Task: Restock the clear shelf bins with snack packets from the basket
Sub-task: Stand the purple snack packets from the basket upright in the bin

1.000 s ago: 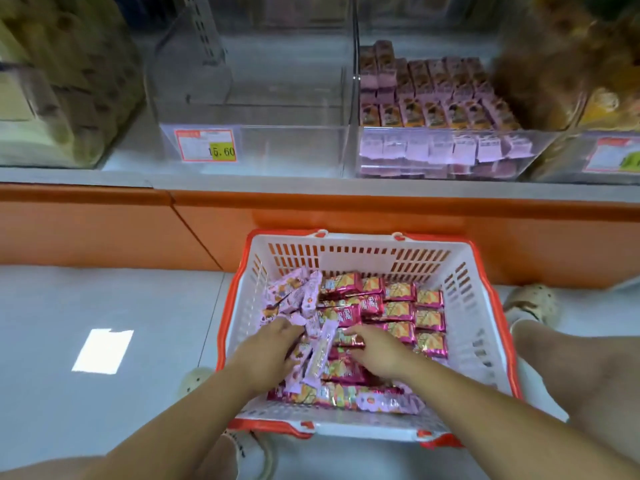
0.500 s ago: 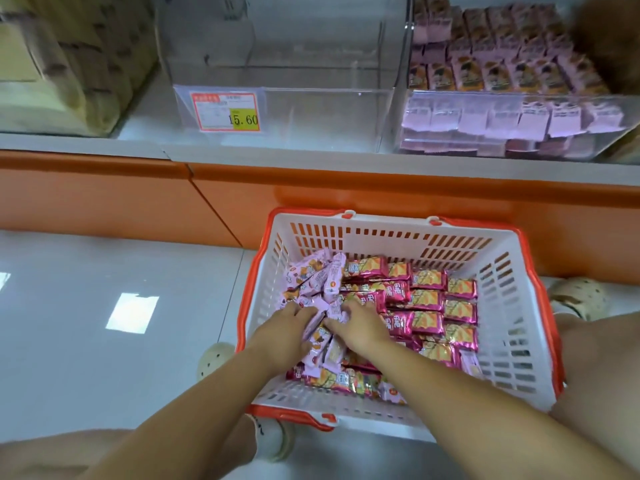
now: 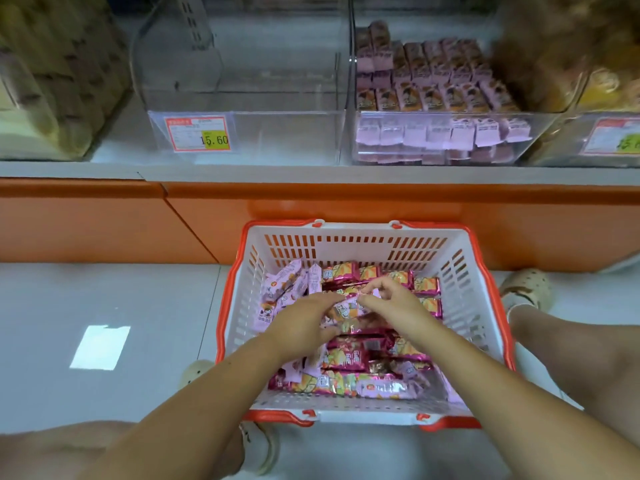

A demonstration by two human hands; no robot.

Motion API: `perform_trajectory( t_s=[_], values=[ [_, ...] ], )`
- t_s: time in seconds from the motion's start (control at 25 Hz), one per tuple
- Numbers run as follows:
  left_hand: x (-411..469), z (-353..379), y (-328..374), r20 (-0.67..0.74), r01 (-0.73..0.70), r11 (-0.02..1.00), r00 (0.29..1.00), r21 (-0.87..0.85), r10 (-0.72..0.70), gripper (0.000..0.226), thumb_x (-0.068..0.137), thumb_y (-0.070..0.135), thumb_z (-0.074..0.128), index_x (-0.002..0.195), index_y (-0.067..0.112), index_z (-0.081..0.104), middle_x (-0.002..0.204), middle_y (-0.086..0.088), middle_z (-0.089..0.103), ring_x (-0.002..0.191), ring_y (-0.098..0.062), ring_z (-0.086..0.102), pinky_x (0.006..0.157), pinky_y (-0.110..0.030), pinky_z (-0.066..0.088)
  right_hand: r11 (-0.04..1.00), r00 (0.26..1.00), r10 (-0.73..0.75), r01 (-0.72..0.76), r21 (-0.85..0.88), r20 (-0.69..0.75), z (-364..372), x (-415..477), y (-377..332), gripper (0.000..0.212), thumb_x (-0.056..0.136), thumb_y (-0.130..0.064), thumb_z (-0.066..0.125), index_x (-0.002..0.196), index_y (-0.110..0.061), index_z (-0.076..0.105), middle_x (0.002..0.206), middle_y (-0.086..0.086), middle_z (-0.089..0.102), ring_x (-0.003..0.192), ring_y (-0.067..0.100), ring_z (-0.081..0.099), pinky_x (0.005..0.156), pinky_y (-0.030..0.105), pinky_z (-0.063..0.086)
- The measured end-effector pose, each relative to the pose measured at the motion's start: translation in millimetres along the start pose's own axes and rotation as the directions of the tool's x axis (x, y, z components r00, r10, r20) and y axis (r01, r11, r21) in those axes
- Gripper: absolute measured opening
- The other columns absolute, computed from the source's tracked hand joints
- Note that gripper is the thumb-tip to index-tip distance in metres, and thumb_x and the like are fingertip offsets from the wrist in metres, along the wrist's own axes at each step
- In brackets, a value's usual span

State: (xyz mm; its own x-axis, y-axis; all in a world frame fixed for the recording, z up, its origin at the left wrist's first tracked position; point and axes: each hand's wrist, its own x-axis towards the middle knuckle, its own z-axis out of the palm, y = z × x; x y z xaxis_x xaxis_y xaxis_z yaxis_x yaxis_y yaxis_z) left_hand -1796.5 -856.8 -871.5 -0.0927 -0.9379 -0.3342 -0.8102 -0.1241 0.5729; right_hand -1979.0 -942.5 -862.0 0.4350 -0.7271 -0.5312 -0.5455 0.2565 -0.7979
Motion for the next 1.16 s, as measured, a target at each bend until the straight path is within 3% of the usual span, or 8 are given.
perform_trajectory(
  t_s=[0.08, 0.2, 0.36, 0.48, 0.68, 0.84, 1.04, 1.16],
  values=[
    [3.1, -0.4, 15.0, 0.02, -0.017, 1.0, 1.0, 0.015, 0.016, 0.06, 0.095, 0.039, 0.056, 0.148, 0.029, 0.03, 0.154, 0.005, 0.033, 0.138, -0.016, 0.036, 0.11, -0.032, 0.032, 0.989, 0.999, -0.004, 0.01, 0.144, -0.042, -12.0, -9.4, 0.1, 0.016, 0.089, -0.03, 0.066, 0.099, -0.018, 0.063, 0.087, 0.003, 0.069, 0.076, 0.017, 0.067, 0.075, 0.038, 0.057],
    [6.0, -0.4, 32.4, 0.04, -0.03, 1.0, 0.999, -0.007, 0.03, 0.061, 0.096, 0.042, 0.053, 0.149, 0.025, 0.029, 0.155, 0.003, 0.032, 0.14, -0.017, 0.034, 0.113, -0.033, 0.031, 0.963, 0.997, 0.01, 0.012, 0.269, -0.08, -25.1, -18.9, 1.8, 0.025, 0.092, -0.027, 0.063, 0.106, -0.006, 0.061, 0.064, 0.002, 0.068, 0.056, 0.016, 0.062, 0.057, 0.029, 0.053],
    [8.8, 1.7, 41.4, 0.01, -0.004, 0.999, 1.0, -0.048, 0.004, 0.063, 0.092, 0.05, 0.056, 0.147, 0.028, 0.034, 0.145, 0.001, 0.046, 0.127, -0.018, 0.048, 0.102, -0.036, 0.044, 0.92, 0.998, 0.034, -0.009, 0.392, -0.057, -32.1, -18.2, 10.8, 0.027, 0.092, -0.031, 0.063, 0.111, -0.011, 0.062, 0.074, 0.005, 0.07, 0.068, 0.019, 0.066, 0.068, 0.033, 0.055],
    [8.9, 0.9, 46.2, -0.019, 0.006, 0.997, 1.0, -0.077, -0.008, 0.062, 0.09, 0.051, 0.059, 0.144, 0.03, 0.037, 0.124, 0.004, 0.055, 0.106, -0.015, 0.055, 0.089, -0.032, 0.048, 0.895, 0.998, 0.037, -0.014, 0.447, -0.042, -34.2, -15.9, 14.3, 0.024, 0.09, -0.02, 0.066, 0.112, -0.012, 0.062, 0.087, 0.009, 0.071, 0.075, 0.021, 0.067, 0.07, 0.034, 0.056],
    [11.3, 0.6, 50.9, 0.023, 0.063, 0.933, 0.998, -0.354, -0.059, 0.062, 0.084, 0.043, 0.069, 0.139, 0.031, 0.043, 0.1, 0.009, 0.048, 0.08, -0.008, 0.052, 0.08, -0.028, 0.048, 0.852, 0.985, 0.091, -0.002, 0.524, -0.145, -32.2, -12.4, 11.9, 0.029, 0.088, -0.016, 0.069, 0.109, -0.004, 0.053, 0.087, 0.01, 0.073, 0.075, 0.02, 0.07, 0.071, 0.035, 0.056],
    [12.0, -1.4, 57.0, -0.048, 0.076, 0.872, 0.992, -0.484, -0.114, 0.058, 0.083, 0.036, 0.072, 0.134, 0.029, 0.046, 0.087, 0.011, 0.047, 0.064, 0.002, 0.051, 0.068, -0.02, 0.047, 0.858, 0.995, 0.054, -0.003, 0.514, -0.085, -30.1, -18.0, 4.3, 0.041, 0.085, -0.013, 0.071, 0.122, -0.018, 0.053, 0.104, 0.011, 0.071, 0.097, 0.023, 0.069, 0.08, 0.043, 0.058],
    [18.2, -35.5, 72.2, -0.148, -0.02, 0.922, 0.988, -0.386, -0.04, 0.058, 0.078, 0.04, 0.076, 0.13, 0.028, 0.052, 0.084, 0.012, 0.057, 0.07, -0.004, 0.053, 0.074, -0.029, 0.052, 0.838, 0.993, -0.049, 0.102, 0.537, -0.112, -30.9, -27.4, -20.3, 0.06, 0.085, -0.005, 0.069, 0.128, -0.04, 0.048, 0.097, 0.006, 0.073, 0.092, 0.025, 0.07, 0.081, 0.042, 0.057],
    [24.9, -81.2, 81.4, -0.259, -0.152, 0.977, 0.96, -0.15, 0.11, 0.051, 0.076, 0.06, 0.067, 0.121, 0.038, 0.057, 0.085, 0.016, 0.063, 0.073, 0.0, 0.058, 0.071, -0.03, 0.052, 0.824, 0.96, -0.174, 0.263, 0.501, -0.218, -40.7, -38.7, -54.1, 0.06, 0.087, -0.006, 0.067, 0.133, -0.039, 0.049, 0.103, 0.009, 0.072, 0.098, 0.024, 0.069, 0.09, 0.045, 0.053]
  ],
)
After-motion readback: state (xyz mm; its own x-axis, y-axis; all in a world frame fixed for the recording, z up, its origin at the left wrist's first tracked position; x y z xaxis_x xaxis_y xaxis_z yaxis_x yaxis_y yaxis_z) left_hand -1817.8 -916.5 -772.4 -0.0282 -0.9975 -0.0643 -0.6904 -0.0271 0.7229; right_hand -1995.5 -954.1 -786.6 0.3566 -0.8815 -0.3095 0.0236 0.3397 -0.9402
